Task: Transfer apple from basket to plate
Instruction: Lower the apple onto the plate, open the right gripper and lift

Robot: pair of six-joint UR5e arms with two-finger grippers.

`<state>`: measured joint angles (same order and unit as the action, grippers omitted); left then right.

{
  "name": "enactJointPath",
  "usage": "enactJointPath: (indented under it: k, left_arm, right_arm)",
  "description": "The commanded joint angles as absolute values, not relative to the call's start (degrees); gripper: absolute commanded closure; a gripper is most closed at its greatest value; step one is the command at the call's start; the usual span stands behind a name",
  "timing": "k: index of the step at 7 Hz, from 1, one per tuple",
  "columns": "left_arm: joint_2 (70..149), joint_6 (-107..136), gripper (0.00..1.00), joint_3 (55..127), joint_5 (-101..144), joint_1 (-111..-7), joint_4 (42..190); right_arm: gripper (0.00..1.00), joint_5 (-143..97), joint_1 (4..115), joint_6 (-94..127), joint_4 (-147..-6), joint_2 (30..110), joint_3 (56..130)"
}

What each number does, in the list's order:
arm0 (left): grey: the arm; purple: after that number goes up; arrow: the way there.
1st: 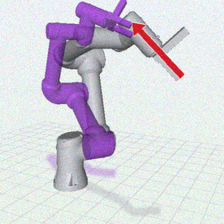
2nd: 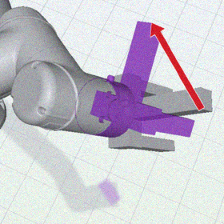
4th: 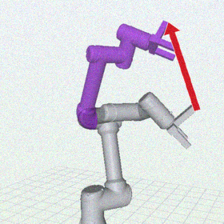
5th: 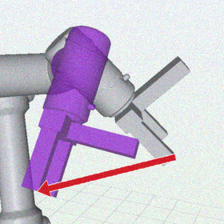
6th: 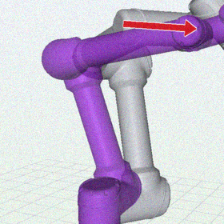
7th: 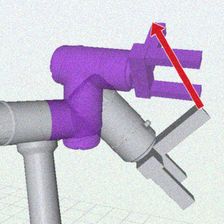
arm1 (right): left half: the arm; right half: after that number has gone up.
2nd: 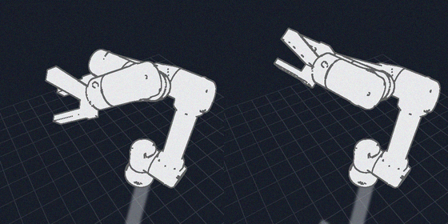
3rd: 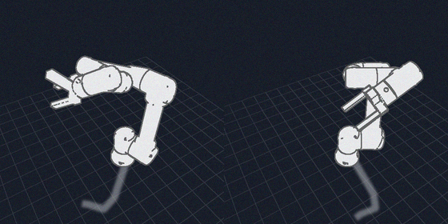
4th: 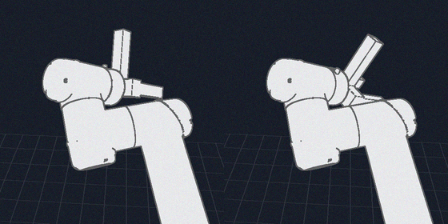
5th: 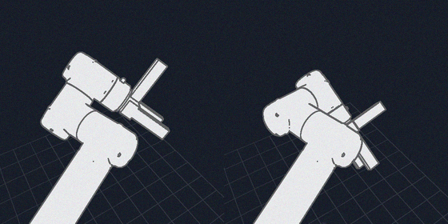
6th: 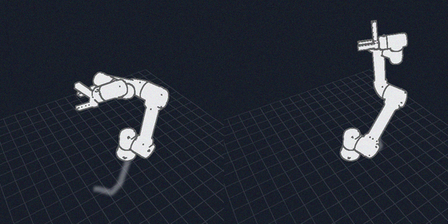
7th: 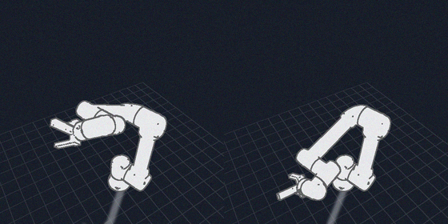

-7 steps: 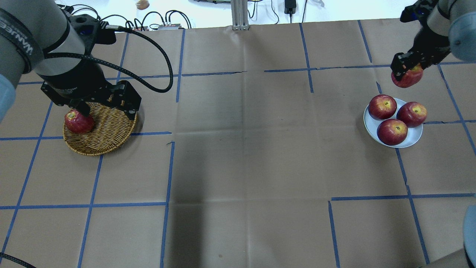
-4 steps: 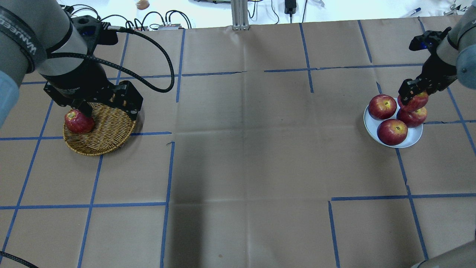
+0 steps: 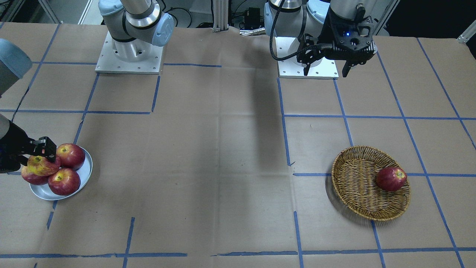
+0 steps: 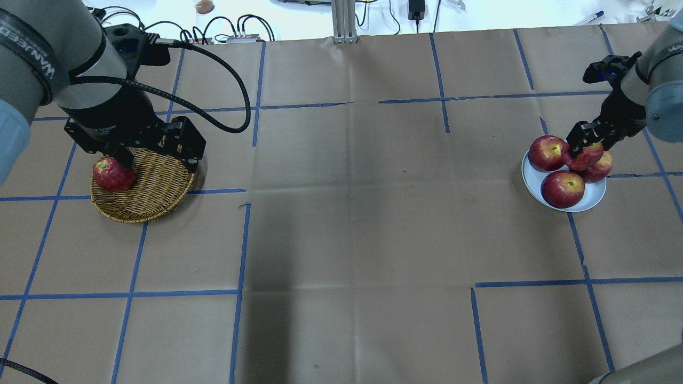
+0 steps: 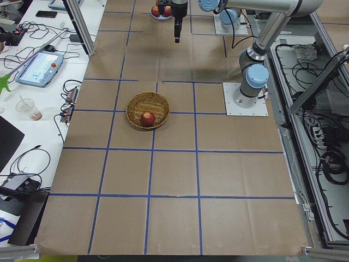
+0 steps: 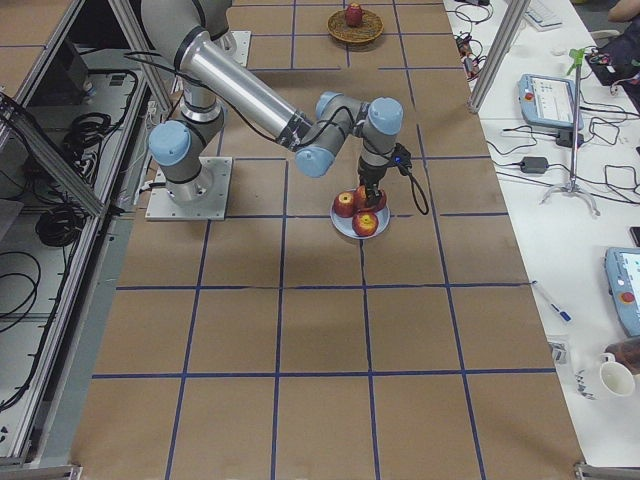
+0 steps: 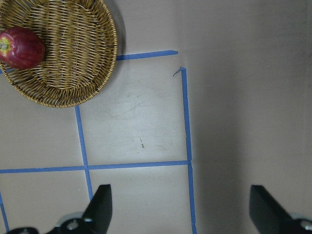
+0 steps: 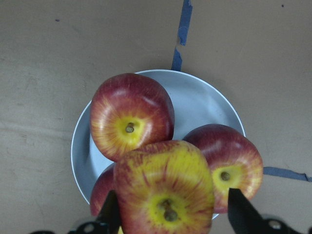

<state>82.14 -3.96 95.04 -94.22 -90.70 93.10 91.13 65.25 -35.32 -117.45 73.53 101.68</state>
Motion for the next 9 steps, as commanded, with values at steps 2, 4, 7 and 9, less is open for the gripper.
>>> enactJointPath:
  k: [2, 4, 7, 9]
  left_arm:
    - [82.2, -4.0, 0.0, 95.1, -94.4, -90.7, 93.2]
    - [82.3, -4.0, 0.0, 95.4, -94.4, -90.7, 93.2]
    - [82.0, -4.5, 0.0, 95.4, -94.5, -90.7, 93.1]
    - [81.3, -4.6, 0.0, 96.0, -94.6, -90.7, 93.2]
  right_arm:
    - [0.0, 91.1, 66.2, -34.8, -116.8, 74.9, 97.4]
    - [0.0, 91.5, 69.8, -33.1, -109.0, 77.1, 90.9]
    - [0.0, 92.0, 79.7, -18.0, -97.4, 84.0, 89.2]
    - [0.0, 91.8, 86.9, -9.4, -94.8, 85.8, 89.2]
